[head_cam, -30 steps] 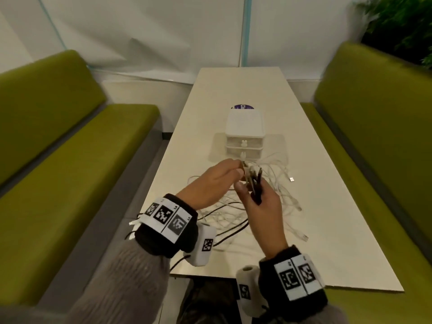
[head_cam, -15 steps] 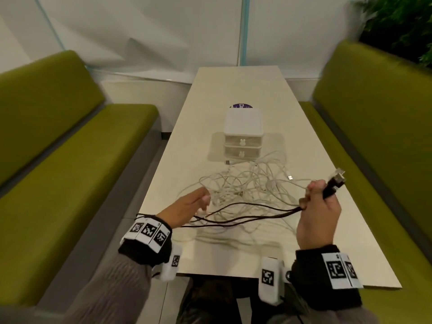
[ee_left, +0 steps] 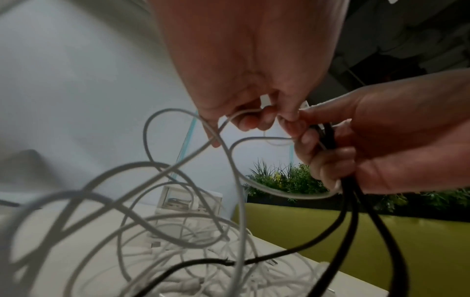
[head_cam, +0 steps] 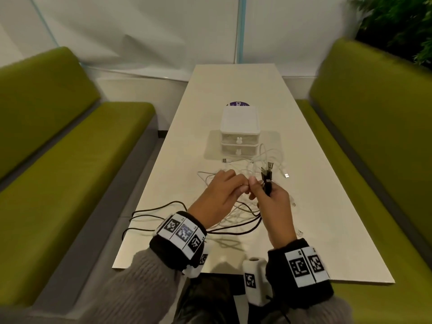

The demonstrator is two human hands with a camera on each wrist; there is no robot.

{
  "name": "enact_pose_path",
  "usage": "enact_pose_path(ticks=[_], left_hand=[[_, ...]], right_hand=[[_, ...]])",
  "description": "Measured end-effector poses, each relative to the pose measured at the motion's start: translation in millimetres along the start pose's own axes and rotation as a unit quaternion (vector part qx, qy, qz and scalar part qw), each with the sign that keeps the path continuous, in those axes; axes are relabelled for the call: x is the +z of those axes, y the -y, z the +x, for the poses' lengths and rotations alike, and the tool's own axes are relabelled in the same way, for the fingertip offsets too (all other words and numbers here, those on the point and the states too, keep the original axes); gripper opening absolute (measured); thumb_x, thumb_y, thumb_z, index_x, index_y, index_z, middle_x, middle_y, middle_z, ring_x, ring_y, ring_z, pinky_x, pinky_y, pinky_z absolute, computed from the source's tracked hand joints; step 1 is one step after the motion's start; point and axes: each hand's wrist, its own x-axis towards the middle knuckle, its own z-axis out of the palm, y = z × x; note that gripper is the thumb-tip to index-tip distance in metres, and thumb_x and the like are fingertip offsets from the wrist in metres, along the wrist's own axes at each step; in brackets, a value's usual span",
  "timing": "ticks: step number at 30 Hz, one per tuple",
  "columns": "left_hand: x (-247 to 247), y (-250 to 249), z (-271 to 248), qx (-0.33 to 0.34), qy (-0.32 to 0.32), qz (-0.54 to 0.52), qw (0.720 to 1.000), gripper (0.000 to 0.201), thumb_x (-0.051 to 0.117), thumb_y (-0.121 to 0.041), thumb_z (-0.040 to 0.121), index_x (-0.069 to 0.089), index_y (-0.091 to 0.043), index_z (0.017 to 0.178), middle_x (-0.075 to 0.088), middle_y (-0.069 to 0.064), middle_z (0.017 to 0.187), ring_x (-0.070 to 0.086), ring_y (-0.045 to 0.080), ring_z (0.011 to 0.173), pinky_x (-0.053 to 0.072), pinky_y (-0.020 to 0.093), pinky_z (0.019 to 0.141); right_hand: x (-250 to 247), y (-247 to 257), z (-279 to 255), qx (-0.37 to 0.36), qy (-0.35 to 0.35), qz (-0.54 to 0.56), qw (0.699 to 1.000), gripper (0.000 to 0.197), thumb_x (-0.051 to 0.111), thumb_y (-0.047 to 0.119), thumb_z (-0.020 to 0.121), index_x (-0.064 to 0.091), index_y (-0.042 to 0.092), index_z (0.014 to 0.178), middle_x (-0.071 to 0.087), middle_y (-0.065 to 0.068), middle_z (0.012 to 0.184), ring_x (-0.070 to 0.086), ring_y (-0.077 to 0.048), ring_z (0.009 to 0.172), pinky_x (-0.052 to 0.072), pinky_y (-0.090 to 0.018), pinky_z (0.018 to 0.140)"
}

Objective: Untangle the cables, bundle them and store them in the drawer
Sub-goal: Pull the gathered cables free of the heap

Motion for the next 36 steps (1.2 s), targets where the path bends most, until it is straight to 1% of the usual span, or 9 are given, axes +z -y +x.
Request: enact_pose_path(ticks=[6, 9, 12, 14, 16, 20, 26, 29, 36], left_hand=[[-16, 26, -15, -0.057, 0.07, -0.009, 0.996, 0.037, 0.035, -0.038, 0.095, 0.06, -0.012, 0.085, 0.056, -0.008, 0.077, 0.043, 0.005, 0.074, 0.035, 0.018, 0.077], [-33, 60, -29, -0.116, 0.146, 0.154, 0.97, 0.047, 0.022, -0.053, 0.09, 0.057, -0.022, 0.09, 0.053, -0.015, 0.079, 0.046, 0.011, 0.083, 0.03, 0.039, 0.099], [-46, 71, -29, -0.194, 0.153, 0.198, 0.949, 0.027, 0.031, -0.038, 0.098, 0.053, -0.022, 0.098, 0.056, -0.013, 0.091, 0.046, 0.017, 0.107, 0.011, 0.048, 0.115], [-53, 66, -22, -0.186, 0.088, 0.161, 0.965, 0.022, 0.034, -0.03, 0.099, 0.054, -0.021, 0.096, 0.06, -0.009, 0.087, 0.05, 0.019, 0.096, 0.024, 0.05, 0.108], [-58, 54, -16, -0.164, 0.019, 0.1, 0.981, 0.024, 0.037, -0.032, 0.098, 0.056, -0.018, 0.093, 0.056, -0.013, 0.074, 0.048, 0.017, 0.08, 0.04, 0.041, 0.083], [-58, 14, -7, -0.128, -0.035, 0.01, 0.991, 0.017, 0.047, -0.03, 0.097, 0.06, -0.02, 0.091, 0.053, -0.016, 0.073, 0.044, 0.007, 0.074, 0.037, 0.022, 0.068], [-44, -28, -18, -0.101, 0.093, -0.084, 0.987, 0.007, 0.06, -0.024, 0.091, 0.063, -0.018, 0.088, 0.062, -0.011, 0.073, 0.051, 0.01, 0.071, 0.042, 0.023, 0.07], [-52, -19, -48, -0.153, 0.115, -0.102, 0.976, 0.005, 0.062, -0.022, 0.089, 0.065, -0.019, 0.086, 0.063, -0.012, 0.071, 0.055, 0.007, 0.07, 0.044, 0.023, 0.071], [-128, 86, -147, -0.361, -0.072, 0.034, 0.929, 0.018, 0.063, -0.017, 0.088, 0.067, -0.031, 0.078, 0.067, -0.009, 0.073, 0.057, 0.006, 0.067, 0.042, 0.017, 0.063]], right_hand=[[-25, 1, 12, 0.031, -0.154, 0.13, 0.979, 0.02, 0.059, 0.021, 0.094, 0.059, 0.019, 0.075, 0.057, 0.004, 0.067, 0.045, -0.003, 0.057, 0.035, -0.017, 0.055], [-48, 6, 15, 0.026, -0.22, 0.205, 0.953, 0.02, 0.054, 0.018, 0.097, 0.054, 0.019, 0.077, 0.052, 0.003, 0.07, 0.043, -0.001, 0.055, 0.035, -0.013, 0.049], [-47, 1, 12, 0.041, -0.237, 0.21, 0.948, 0.021, 0.052, 0.022, 0.098, 0.052, 0.019, 0.078, 0.051, 0.003, 0.071, 0.041, 0.0, 0.05, 0.034, -0.014, 0.049], [-43, -2, 11, 0.052, -0.244, 0.208, 0.946, 0.022, 0.051, 0.025, 0.099, 0.052, 0.019, 0.078, 0.049, 0.004, 0.07, 0.039, -0.001, 0.049, 0.033, -0.015, 0.049], [-39, -1, 11, 0.057, -0.239, 0.203, 0.948, 0.022, 0.052, 0.027, 0.098, 0.054, 0.02, 0.078, 0.049, 0.005, 0.07, 0.039, -0.001, 0.05, 0.032, -0.015, 0.05], [-29, 2, 8, 0.069, -0.179, 0.178, 0.965, 0.019, 0.056, 0.028, 0.096, 0.062, 0.017, 0.08, 0.051, 0.004, 0.069, 0.036, -0.001, 0.046, 0.028, -0.014, 0.044], [-11, 7, -2, 0.086, -0.087, 0.201, 0.972, 0.028, 0.053, 0.025, 0.097, 0.063, 0.013, 0.074, 0.047, 0.003, 0.061, 0.034, -0.003, 0.048, 0.025, -0.015, 0.043], [-22, 8, 0, 0.098, -0.088, 0.211, 0.969, 0.026, 0.055, 0.03, 0.095, 0.064, 0.011, 0.08, 0.042, 0.009, 0.051, 0.028, -0.003, 0.044, 0.023, -0.015, 0.04], [-47, 6, 4, 0.129, -0.104, 0.231, 0.959, 0.023, 0.053, 0.015, 0.091, 0.067, 0.003, 0.104, 0.027, 0.008, 0.048, 0.021, -0.005, 0.041, 0.017, -0.018, 0.036]])
